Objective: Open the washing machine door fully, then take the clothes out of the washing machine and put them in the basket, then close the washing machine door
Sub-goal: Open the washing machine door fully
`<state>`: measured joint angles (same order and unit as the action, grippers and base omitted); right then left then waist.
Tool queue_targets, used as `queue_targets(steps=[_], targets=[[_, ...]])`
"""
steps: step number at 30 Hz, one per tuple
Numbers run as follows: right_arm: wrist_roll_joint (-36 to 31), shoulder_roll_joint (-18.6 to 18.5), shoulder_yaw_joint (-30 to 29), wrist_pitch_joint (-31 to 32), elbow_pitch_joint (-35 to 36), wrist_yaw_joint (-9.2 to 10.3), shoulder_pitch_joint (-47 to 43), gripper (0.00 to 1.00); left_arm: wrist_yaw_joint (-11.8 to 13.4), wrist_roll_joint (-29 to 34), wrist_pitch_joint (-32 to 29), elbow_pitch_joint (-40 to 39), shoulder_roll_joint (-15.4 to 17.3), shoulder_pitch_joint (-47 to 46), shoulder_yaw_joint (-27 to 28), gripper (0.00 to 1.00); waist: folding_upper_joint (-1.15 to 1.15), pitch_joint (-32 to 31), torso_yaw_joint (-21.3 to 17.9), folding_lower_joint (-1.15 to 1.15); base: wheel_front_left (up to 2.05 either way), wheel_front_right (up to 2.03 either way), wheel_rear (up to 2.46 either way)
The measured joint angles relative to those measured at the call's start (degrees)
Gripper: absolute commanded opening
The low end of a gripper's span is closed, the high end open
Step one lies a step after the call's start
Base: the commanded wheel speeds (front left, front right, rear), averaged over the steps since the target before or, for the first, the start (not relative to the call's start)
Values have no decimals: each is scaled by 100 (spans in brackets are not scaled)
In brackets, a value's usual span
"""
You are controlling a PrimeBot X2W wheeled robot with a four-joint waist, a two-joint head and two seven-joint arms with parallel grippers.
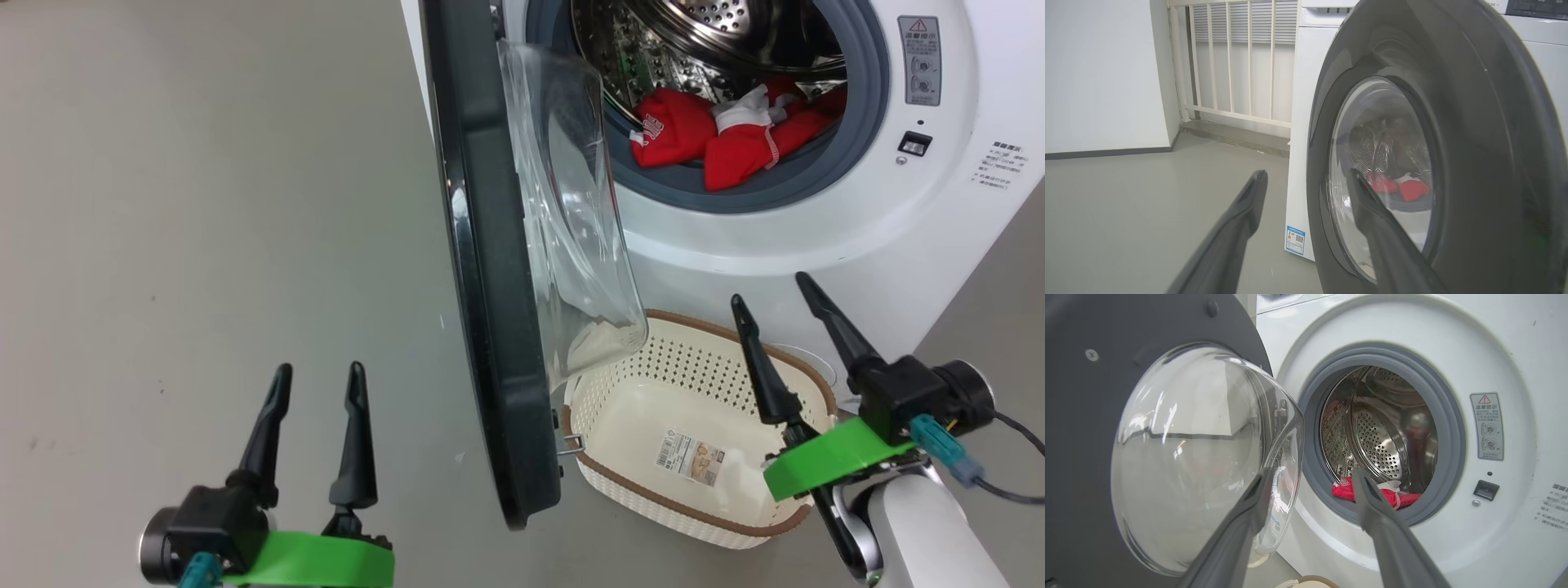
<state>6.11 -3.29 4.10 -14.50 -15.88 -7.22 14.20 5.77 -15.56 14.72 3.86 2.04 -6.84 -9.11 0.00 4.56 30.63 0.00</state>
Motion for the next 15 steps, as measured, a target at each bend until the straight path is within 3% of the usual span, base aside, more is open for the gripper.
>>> queue_targets(steps=[15], targets=[[-342,22,-82,-14,1011,0,-832,100,-81,140,0,-165,2,160,-38,100,0,30,-103,0,0,0,0]])
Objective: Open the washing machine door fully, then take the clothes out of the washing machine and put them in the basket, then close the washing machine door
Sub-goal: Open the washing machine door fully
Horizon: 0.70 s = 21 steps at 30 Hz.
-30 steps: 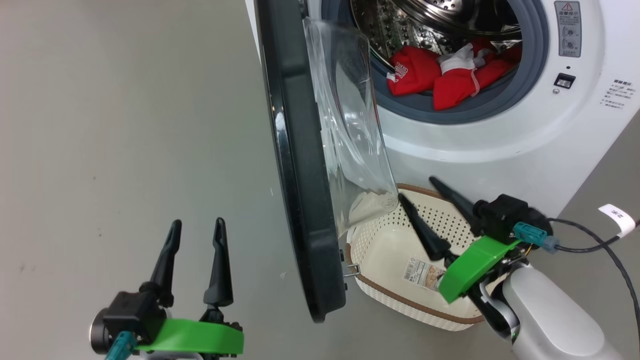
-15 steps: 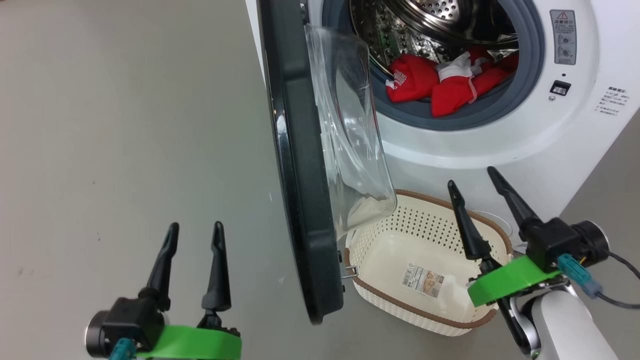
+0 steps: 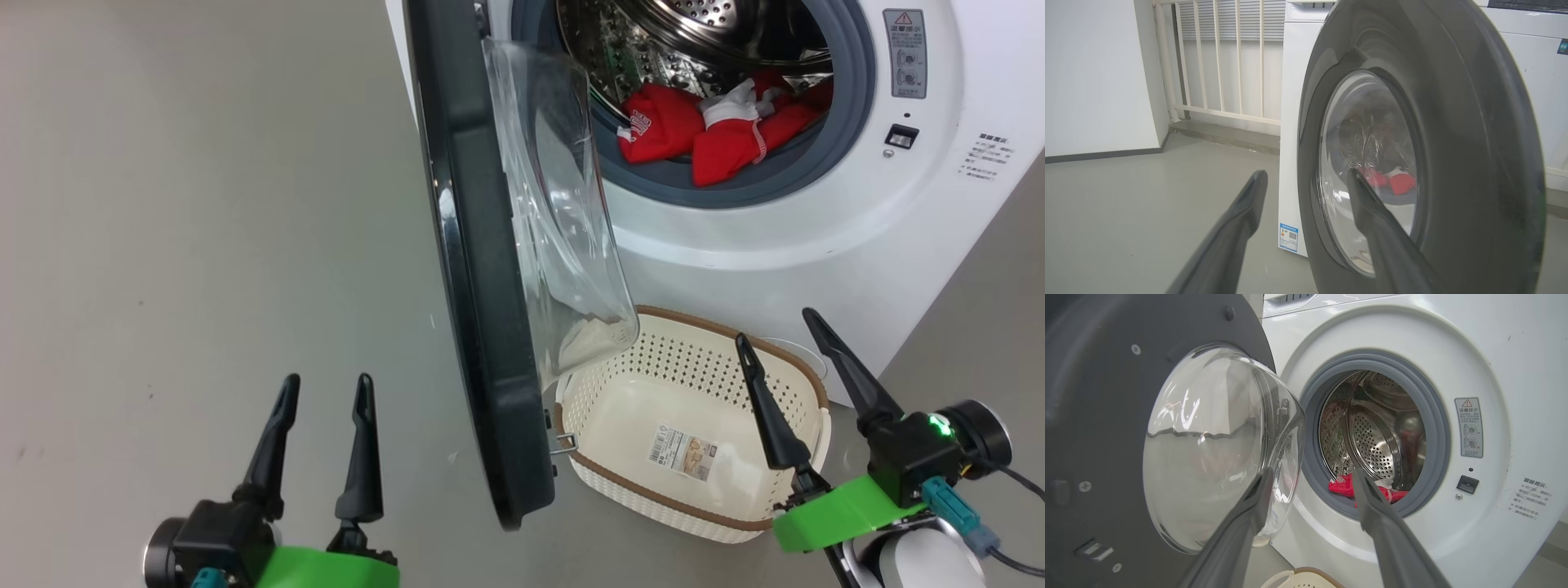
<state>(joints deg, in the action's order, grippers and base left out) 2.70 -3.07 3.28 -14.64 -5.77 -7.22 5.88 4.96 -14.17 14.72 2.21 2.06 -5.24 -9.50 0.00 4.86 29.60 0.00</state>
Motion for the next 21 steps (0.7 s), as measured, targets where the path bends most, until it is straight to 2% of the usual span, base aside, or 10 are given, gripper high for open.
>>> queue_targets(steps=[8,21], targets=[[80,9,-49,0,37,0,-336,100,64,8,0,21,1,59,-16,100,0,-33,-64,0,0,0,0],[216,16,-44,0,19,0,-341,100,133,29,0,168,2,63,-22,100,0,-39,-129,0,0,0,0]])
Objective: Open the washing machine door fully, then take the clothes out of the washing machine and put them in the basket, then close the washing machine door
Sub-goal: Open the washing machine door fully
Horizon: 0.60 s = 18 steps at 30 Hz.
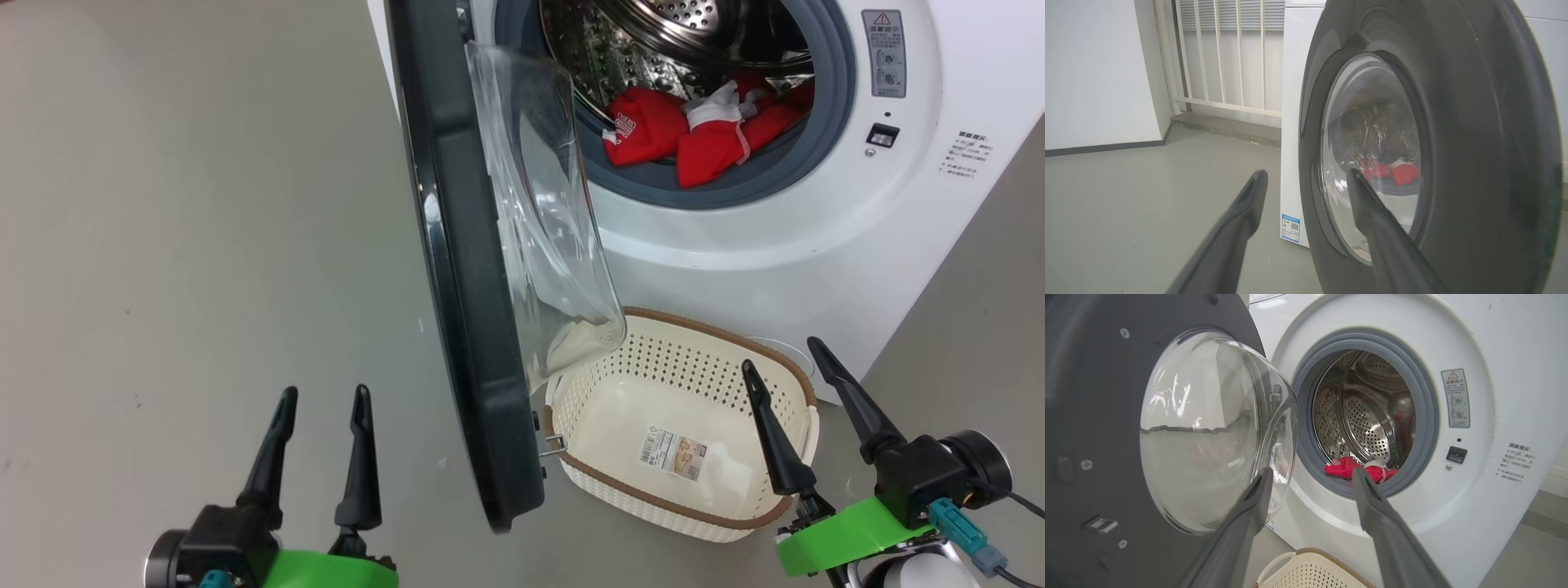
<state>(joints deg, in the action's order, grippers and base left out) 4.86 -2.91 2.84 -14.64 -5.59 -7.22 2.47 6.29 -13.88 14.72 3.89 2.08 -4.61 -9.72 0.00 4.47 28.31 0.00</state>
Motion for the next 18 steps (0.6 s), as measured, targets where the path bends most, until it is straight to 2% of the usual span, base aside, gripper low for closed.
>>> queue_targets(steps=[1,2,4,9,18], targets=[[0,0,0,0,0,0,0,100,0,16,0,12,0,0,-1,99,0,3,-2,0,0,0,0],[0,0,0,0,1,0,0,100,0,24,0,23,0,0,-2,63,0,7,-4,0,0,0,0],[0,0,0,0,7,0,0,100,27,24,0,32,0,0,-7,0,0,15,-5,0,0,0,0],[0,0,-11,0,5,0,0,100,33,19,-1,-41,0,-1,-14,0,0,21,0,0,0,0,0],[0,0,3,0,18,0,4,100,30,31,0,-954,0,-196,115,0,0,76,-13,0,0,0,0]])
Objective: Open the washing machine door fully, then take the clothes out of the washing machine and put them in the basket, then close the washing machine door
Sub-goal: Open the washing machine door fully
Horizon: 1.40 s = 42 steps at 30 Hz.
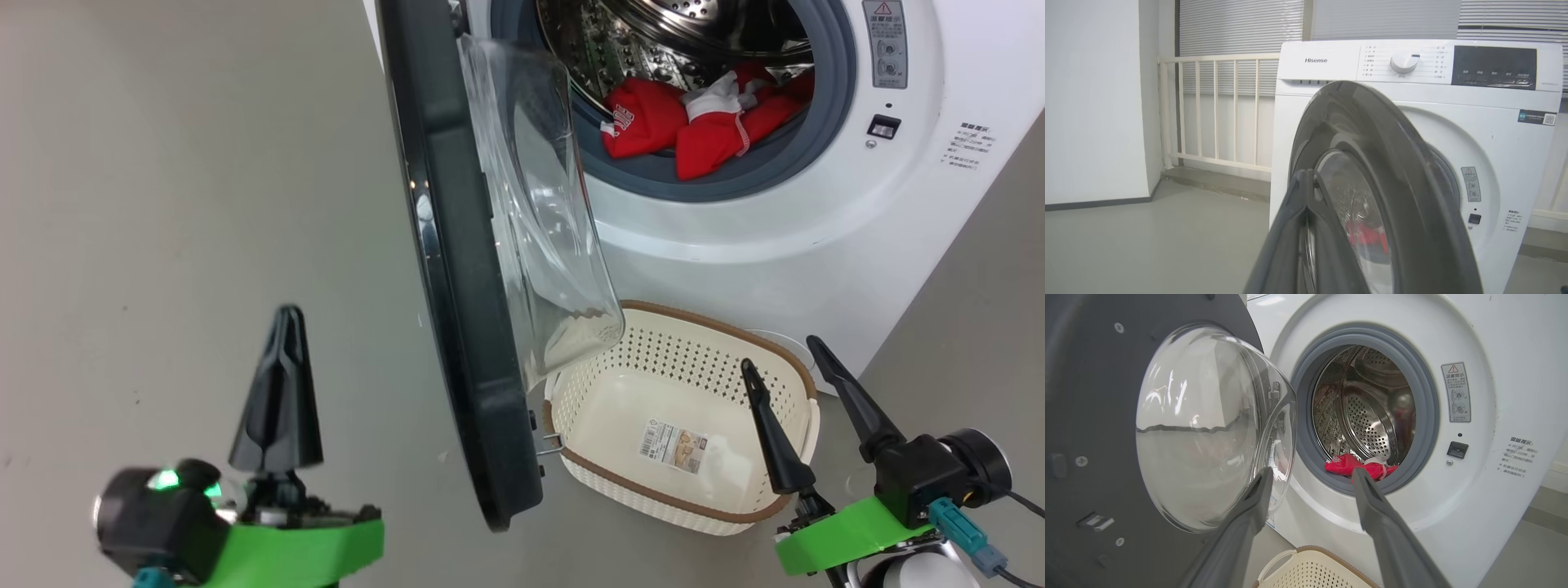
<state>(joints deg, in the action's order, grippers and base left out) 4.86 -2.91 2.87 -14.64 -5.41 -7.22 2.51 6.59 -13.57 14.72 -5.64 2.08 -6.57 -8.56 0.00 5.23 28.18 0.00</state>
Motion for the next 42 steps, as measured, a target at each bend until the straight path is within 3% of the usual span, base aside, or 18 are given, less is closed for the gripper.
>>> queue_targets(steps=[7,14,18,28,42], targets=[[0,0,32,0,25,0,3,100,-76,92,1,-1004,0,-442,-245,0,0,26,-58,0,0,0,0],[91,0,104,0,108,0,5,100,-343,355,7,-1438,3,-542,-939,0,0,19,-188,0,0,0,0],[121,0,131,0,111,0,6,100,-637,436,-2,-1421,36,-539,-1510,0,0,16,-245,0,0,0,0],[170,-1,185,0,123,0,9,100,-799,399,-162,-564,91,-389,-1887,0,0,-10,-414,0,0,0,0],[179,-1,200,0,138,0,8,100,-656,21,-504,622,182,-255,-1693,0,0,-31,-389,0,0,0,0]])
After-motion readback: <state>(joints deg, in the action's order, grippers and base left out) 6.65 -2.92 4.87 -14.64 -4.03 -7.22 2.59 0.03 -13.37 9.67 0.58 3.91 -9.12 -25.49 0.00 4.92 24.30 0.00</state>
